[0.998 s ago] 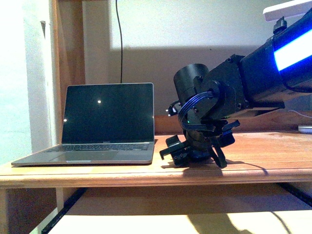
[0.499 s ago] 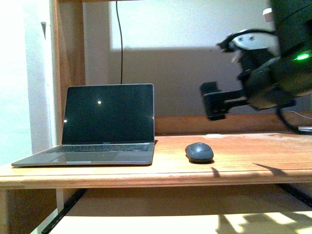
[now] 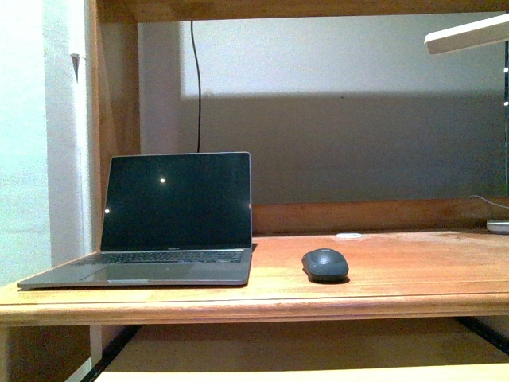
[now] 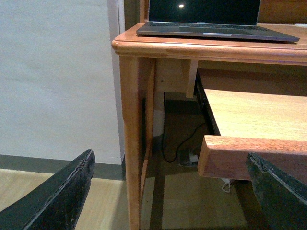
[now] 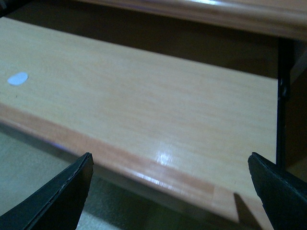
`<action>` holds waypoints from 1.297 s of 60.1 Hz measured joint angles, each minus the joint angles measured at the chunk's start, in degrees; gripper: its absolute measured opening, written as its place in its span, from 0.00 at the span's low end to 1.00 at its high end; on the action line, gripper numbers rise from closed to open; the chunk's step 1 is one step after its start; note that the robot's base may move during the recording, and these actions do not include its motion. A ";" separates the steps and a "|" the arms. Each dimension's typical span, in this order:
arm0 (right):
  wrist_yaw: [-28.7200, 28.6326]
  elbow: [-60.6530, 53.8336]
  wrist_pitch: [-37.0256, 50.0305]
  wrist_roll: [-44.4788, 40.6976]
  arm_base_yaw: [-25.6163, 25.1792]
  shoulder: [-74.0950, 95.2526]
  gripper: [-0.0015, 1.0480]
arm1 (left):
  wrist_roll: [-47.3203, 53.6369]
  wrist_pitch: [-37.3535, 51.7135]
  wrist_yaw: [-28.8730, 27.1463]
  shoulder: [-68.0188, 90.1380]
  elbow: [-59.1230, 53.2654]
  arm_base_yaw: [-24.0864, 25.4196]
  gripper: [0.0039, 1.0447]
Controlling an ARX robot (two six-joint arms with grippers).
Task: Place mouse
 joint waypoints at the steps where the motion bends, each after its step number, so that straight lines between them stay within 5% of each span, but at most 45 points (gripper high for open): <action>1: -0.35 -0.44 -0.22 0.00 -0.26 -0.39 0.93 | 0.00 0.00 0.00 0.00 0.00 0.00 0.93; 16: -2.60 -8.92 -2.27 -2.73 -2.19 -5.07 0.93 | 0.00 0.00 -0.02 0.00 0.00 0.00 0.93; 46: 9.07 -9.38 13.42 0.24 13.68 10.32 0.93 | 0.00 0.00 0.00 0.00 0.00 0.00 0.93; 63: 16.24 -1.11 24.76 4.20 20.04 27.96 0.93 | 0.00 0.00 0.00 0.00 0.00 0.00 0.93; 78: 21.88 12.94 25.94 6.82 24.41 42.91 0.93 | 0.00 0.00 0.00 0.00 0.00 0.00 0.93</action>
